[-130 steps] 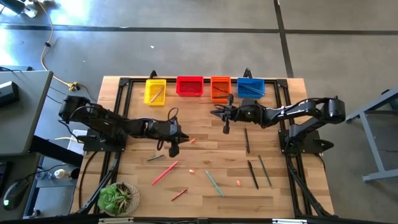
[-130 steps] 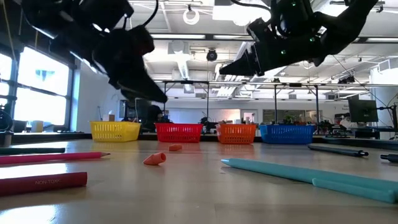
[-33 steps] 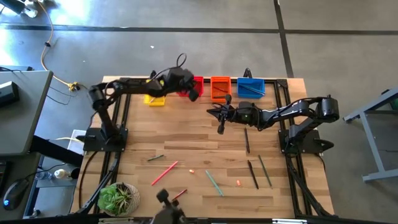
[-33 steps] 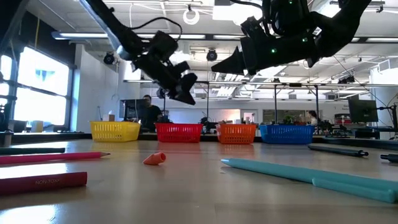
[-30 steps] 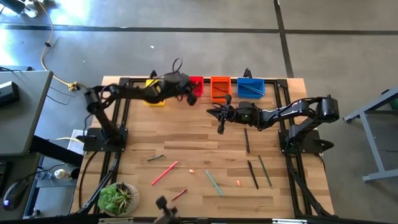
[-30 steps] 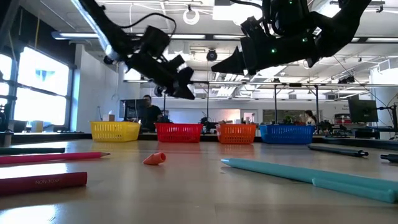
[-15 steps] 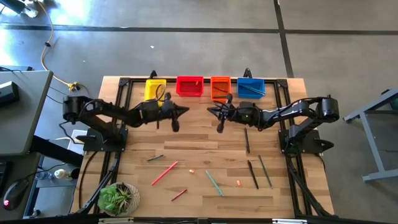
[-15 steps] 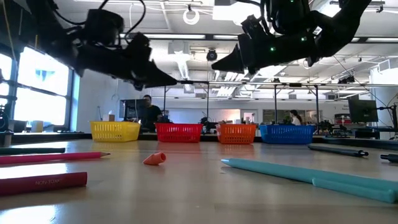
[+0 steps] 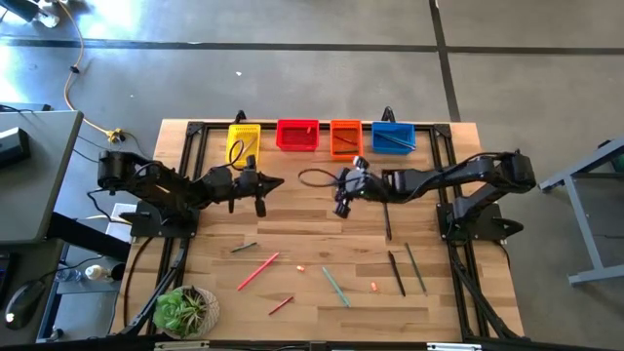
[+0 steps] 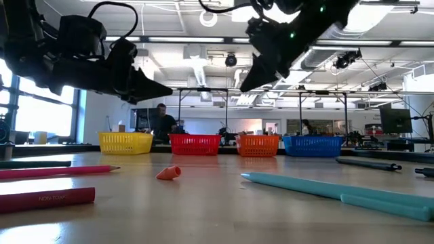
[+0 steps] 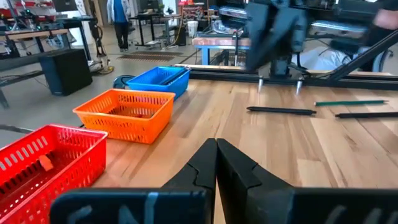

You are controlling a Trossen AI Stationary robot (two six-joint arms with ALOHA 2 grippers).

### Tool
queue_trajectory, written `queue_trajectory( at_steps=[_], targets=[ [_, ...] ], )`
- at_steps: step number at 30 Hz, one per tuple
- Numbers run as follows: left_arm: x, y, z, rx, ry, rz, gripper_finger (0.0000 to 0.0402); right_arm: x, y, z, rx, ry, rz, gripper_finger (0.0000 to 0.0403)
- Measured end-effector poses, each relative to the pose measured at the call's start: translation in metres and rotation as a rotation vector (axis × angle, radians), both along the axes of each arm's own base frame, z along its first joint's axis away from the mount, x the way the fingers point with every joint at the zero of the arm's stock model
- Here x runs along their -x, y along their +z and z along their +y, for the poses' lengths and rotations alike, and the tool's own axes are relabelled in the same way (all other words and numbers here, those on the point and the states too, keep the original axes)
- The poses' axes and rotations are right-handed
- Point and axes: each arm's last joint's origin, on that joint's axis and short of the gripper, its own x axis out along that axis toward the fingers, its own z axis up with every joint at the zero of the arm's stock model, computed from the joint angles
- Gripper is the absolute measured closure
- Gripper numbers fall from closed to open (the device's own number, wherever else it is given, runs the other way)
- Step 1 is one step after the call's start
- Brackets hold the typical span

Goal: Sort crayons/erasers/pens/pencils in bins
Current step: Put the bottom black pen into the yellow basket

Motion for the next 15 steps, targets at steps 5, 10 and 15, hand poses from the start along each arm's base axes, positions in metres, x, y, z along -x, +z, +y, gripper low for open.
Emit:
queue_trajectory(
  at_steps=[5, 10, 15],
  targets=[
    [0.000, 0.000, 0.000, -0.016, -0.003, 0.007, 0.0401, 0.007, 0.010, 0.027, -0.148, -0.065, 0.128, 0.0403],
    [0.000, -0.001, 0.000, -0.021, -0.008, 0.015, 0.0401, 0.020, 0.010, 0.055, -0.275, -0.170, 0.204, 0.0402],
    [0.000, 0.000, 0.000, -0.025, -0.010, 0.016, 0.0401, 0.040, 0.003, 0.079, -0.398, -0.319, 0.300, 0.0402]
  ],
)
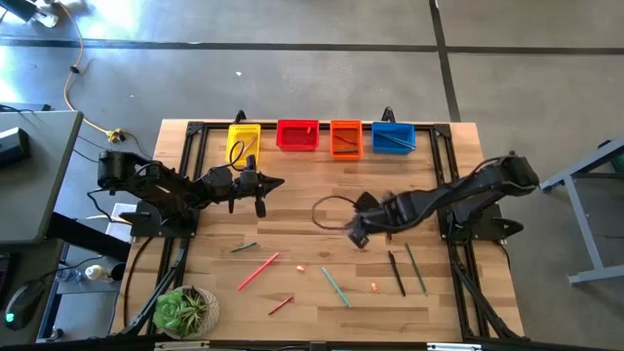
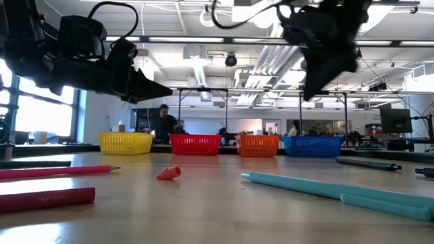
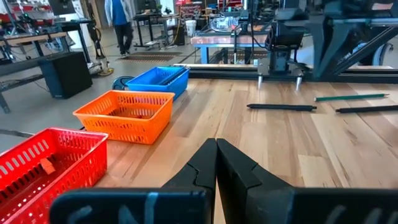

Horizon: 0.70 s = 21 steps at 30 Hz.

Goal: Sort crayons/erasers/pens/pencils in bins
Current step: Put the bottom black pen into the yellow basket

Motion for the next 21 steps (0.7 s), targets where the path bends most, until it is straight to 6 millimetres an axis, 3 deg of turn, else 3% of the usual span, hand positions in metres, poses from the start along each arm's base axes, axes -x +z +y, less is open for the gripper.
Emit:
queue_trajectory(
  at_steps=[6, 16, 21],
  targets=[
    [-0.001, 0.001, 0.000, -0.031, -0.002, 0.004, 0.0401, 0.022, -0.005, 0.024, -0.112, -0.138, 0.119, 0.0389],
    [-0.002, 0.002, 0.001, -0.035, 0.000, 0.003, 0.0401, 0.052, -0.015, 0.065, -0.259, -0.358, 0.182, 0.0267],
    [-0.002, 0.002, 0.001, -0.041, 0.000, 0.005, 0.0401, 0.066, -0.029, 0.082, -0.273, -0.441, 0.214, 0.0236]
  ],
)
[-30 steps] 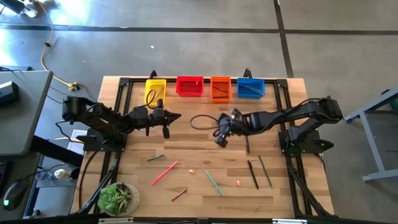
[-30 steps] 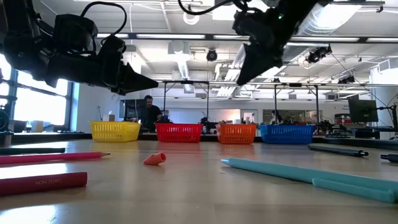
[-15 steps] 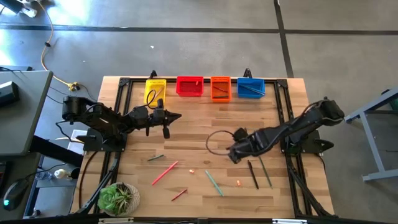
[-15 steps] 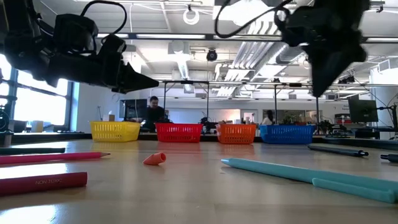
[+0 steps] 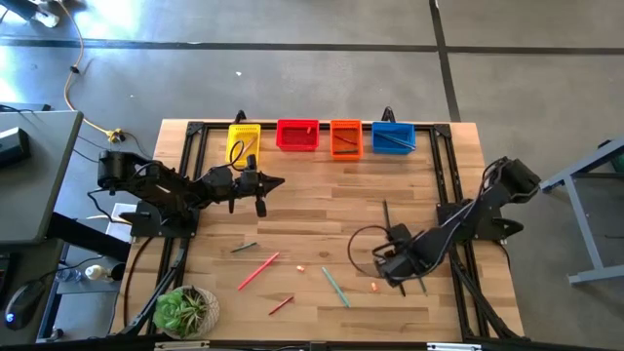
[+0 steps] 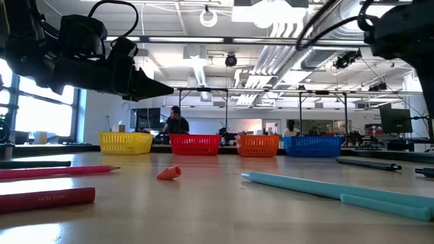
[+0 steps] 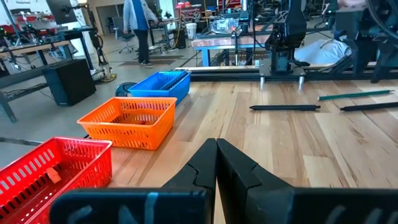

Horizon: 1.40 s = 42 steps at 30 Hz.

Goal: Sort crayons/erasers/pens/pencils in bins
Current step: Put the bottom black pen into the yellow basket

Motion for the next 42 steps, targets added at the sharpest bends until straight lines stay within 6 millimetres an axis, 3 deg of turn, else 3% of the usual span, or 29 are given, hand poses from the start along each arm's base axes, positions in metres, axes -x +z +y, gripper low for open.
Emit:
queue_trajectory(
  at_steps=[13, 21, 34, 42],
  targets=[
    [0.000, 0.000, 0.000, 0.000, 0.000, 0.000, 0.0401, -0.012, -0.047, 0.019, -0.040, -0.004, 0.126, 0.0254],
    [0.000, 0.000, 0.000, 0.001, 0.000, 0.000, 0.0401, -0.019, -0.062, 0.022, -0.043, 0.006, 0.143, 0.0290],
    [0.000, 0.000, 0.000, 0.018, 0.001, -0.007, 0.0401, -0.024, -0.064, 0.016, -0.059, 0.074, 0.159, 0.0377],
    [0.000, -0.001, 0.000, 0.028, 0.003, -0.002, 0.0401, -0.024, -0.046, 0.011, -0.067, 0.112, 0.099, 0.0382]
  ],
)
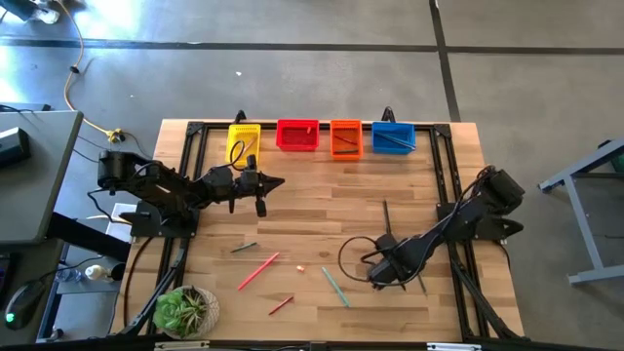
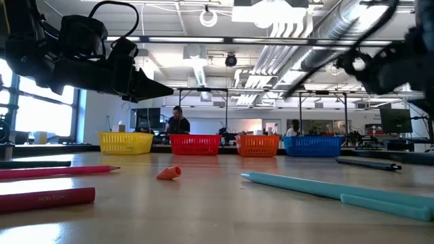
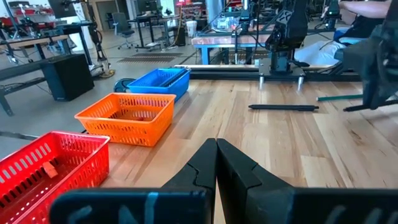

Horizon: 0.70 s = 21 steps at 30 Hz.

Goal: Sort crayons/erasers/pens/pencils in bins
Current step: Put the bottom black pen into the yellow basket

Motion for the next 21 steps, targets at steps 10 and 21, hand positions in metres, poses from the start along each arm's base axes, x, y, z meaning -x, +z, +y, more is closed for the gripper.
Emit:
queue_trajectory(
  at_steps=[10, 21],
  targets=[
    [0.001, 0.000, 0.002, 0.063, 0.009, -0.026, 0.0401, -0.031, 0.044, -0.044, 0.131, 0.289, -0.316, 0.0382],
    [0.002, 0.007, 0.020, 0.206, -0.112, -0.107, 0.0402, -0.082, 0.032, -0.146, 0.306, 0.723, -0.780, 0.0382]
  ],
)
